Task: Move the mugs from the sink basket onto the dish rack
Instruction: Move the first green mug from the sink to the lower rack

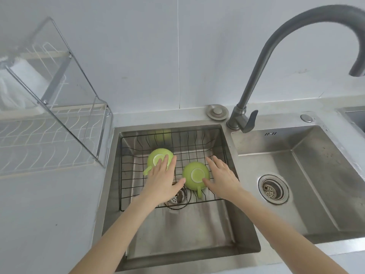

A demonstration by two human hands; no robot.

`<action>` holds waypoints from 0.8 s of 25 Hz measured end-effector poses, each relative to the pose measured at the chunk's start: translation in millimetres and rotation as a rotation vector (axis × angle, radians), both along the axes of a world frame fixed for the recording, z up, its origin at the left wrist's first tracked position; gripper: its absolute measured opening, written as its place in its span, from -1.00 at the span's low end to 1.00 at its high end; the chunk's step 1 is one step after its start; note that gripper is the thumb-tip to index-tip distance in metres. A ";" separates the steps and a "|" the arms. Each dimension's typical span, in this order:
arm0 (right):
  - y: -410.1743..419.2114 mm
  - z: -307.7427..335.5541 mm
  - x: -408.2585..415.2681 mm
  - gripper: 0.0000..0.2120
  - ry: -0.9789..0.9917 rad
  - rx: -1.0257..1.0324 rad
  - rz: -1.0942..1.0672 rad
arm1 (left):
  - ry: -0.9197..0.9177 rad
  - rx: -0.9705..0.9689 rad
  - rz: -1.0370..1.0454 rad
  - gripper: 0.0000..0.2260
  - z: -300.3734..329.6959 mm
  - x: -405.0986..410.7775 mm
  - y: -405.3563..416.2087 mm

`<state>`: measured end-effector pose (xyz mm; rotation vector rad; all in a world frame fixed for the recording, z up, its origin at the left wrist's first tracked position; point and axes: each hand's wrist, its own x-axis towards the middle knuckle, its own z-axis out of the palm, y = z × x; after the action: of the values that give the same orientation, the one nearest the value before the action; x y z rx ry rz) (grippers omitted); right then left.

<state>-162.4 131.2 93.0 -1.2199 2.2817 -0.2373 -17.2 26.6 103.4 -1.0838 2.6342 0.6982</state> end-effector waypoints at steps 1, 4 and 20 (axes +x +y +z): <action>-2.2 -7.8 -3.3 -0.36 -0.024 0.015 -0.012 | 0.004 0.043 0.026 -0.36 -7.0 -4.7 -1.4; -7.4 -31.0 -10.2 -0.40 -0.107 0.030 -0.054 | 0.046 0.164 0.115 -0.39 -27.0 -15.2 -1.7; -45.1 -113.7 -38.9 -0.51 -0.473 0.046 -0.367 | 0.181 0.614 0.648 -0.66 -115.2 -75.7 -10.3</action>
<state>-201.4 86.2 -20.7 -0.6247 2.0527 -0.5422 -92.9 16.3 -11.8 -1.6994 1.9060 1.6515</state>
